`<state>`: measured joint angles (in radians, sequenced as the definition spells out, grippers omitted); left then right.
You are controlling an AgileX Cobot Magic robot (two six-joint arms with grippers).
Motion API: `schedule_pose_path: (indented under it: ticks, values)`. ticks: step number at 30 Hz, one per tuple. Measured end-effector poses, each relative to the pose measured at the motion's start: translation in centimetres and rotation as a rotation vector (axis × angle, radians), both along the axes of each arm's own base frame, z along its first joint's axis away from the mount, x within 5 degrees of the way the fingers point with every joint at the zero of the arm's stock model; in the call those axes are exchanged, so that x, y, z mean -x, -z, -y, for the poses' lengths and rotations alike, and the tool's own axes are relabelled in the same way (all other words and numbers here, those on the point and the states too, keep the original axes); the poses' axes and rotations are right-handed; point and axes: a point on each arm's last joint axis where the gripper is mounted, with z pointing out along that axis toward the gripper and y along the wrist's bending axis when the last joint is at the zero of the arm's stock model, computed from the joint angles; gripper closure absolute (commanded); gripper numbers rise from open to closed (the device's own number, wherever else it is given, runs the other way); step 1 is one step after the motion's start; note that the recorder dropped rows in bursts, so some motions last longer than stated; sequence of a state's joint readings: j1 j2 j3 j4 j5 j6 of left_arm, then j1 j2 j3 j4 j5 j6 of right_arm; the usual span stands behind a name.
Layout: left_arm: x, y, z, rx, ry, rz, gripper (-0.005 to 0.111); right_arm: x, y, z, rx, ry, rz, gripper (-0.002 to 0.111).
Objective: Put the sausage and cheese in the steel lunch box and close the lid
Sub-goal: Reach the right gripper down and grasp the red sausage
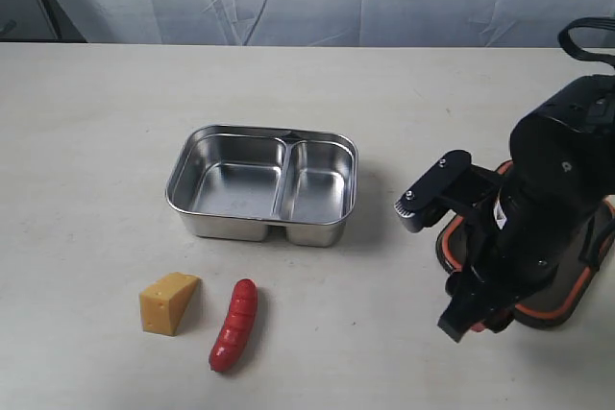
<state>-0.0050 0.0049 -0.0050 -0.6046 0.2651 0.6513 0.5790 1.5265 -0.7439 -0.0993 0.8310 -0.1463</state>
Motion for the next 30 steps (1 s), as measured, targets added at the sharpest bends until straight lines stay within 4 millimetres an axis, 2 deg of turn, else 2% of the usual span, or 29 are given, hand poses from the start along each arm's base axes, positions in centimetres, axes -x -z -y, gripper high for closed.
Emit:
schedule_pose_path:
  ticks: [9,13,17,19,22,24,30]
  values:
    - [0.0,0.0,0.0,0.0,0.0,0.0,0.107,0.4,-0.1,-1.3,-0.148,0.161,-0.057,0.05]
    - [0.0,0.0,0.0,0.0,0.0,0.0,0.107,0.9,-0.3,-3.2,-0.289,0.246,-0.082,0.05]
    - [0.0,0.0,0.0,0.0,0.0,0.0,0.107,1.9,-0.6,-5.8,-0.387,0.231,-0.063,0.051]
    - [0.0,0.0,0.0,0.0,0.0,0.0,0.107,2.4,-0.8,-7.1,-0.436,0.224,-0.041,0.056]
    - [0.0,0.0,0.0,0.0,0.0,0.0,0.107,3.4,-1.0,-8.9,-0.51,0.235,-0.01,0.073]
    - [0.0,0.0,0.0,0.0,0.0,0.0,0.107,3.9,-1.3,-10.2,-0.552,0.225,0.015,0.08]
    - [0.0,0.0,0.0,0.0,0.0,0.0,0.107,4.0,-1.8,-13.9,-0.595,0.164,0.018,0.081]
